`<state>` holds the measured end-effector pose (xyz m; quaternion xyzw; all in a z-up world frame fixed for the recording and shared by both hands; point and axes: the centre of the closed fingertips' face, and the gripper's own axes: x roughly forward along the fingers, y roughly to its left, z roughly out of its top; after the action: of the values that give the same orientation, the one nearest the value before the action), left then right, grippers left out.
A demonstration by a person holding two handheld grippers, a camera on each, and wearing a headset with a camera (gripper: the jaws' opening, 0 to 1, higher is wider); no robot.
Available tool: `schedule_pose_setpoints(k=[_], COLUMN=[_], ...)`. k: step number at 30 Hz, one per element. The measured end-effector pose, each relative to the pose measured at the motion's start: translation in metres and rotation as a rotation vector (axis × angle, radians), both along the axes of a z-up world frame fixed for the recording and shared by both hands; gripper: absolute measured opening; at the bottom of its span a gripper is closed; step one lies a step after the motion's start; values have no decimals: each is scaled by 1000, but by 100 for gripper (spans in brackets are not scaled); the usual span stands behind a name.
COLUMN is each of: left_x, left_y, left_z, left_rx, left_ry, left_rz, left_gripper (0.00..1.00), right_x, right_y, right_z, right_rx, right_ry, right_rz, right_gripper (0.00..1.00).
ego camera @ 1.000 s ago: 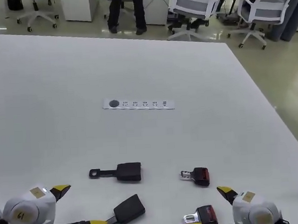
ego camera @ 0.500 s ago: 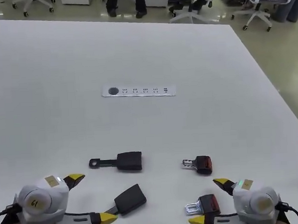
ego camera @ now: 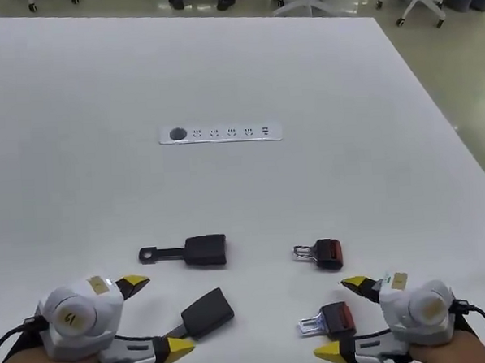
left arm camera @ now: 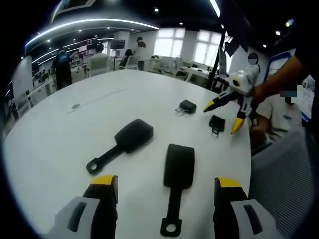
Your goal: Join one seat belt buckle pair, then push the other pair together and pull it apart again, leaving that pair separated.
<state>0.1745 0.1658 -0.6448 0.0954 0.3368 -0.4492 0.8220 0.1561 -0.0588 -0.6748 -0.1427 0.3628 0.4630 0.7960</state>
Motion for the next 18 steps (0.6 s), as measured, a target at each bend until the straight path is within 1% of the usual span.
schedule_pose_setpoints(k=[2, 4, 7, 8, 10, 12, 13, 14, 15, 18], left_x=[-1, -2, -4, -3, -2, -2, -2, -1, 0, 0], left_y=[-3, -10, -13, -15, -19, -19, -21, -24, -24, -28], left_z=[-5, -9, -21, -24, -24, -30, -31, -33, -34, -39], left_rx=[0, 2, 15, 16, 17, 26, 24, 16, 15, 19], left_ry=[2, 6, 17, 18, 23, 32, 39, 46, 47, 52], left_rz=[-12, -28, -61, -71, -80, -92, -93, -89, -89, -103], left_gripper=[79, 77, 77, 77, 76, 75, 75, 75, 75, 73], right_x=[-3, -4, -5, -6, -8, -9, -10, -9, -10, -7], right_y=[1, 1, 2, 2, 3, 3, 2, 2, 2, 0], right_z=[-4, -7, -9, -12, -14, -16, -18, -16, -16, -18], right_rx=[-10, -24, -30, -40, -48, -61, -69, -72, -73, -80], right_ry=[13, 17, 35, 39, 44, 50, 54, 40, 46, 44], right_rz=[40, 71, 116, 134, 166, 190, 199, 221, 220, 244], right_gripper=[78, 76, 74, 73, 72, 70, 70, 70, 69, 67])
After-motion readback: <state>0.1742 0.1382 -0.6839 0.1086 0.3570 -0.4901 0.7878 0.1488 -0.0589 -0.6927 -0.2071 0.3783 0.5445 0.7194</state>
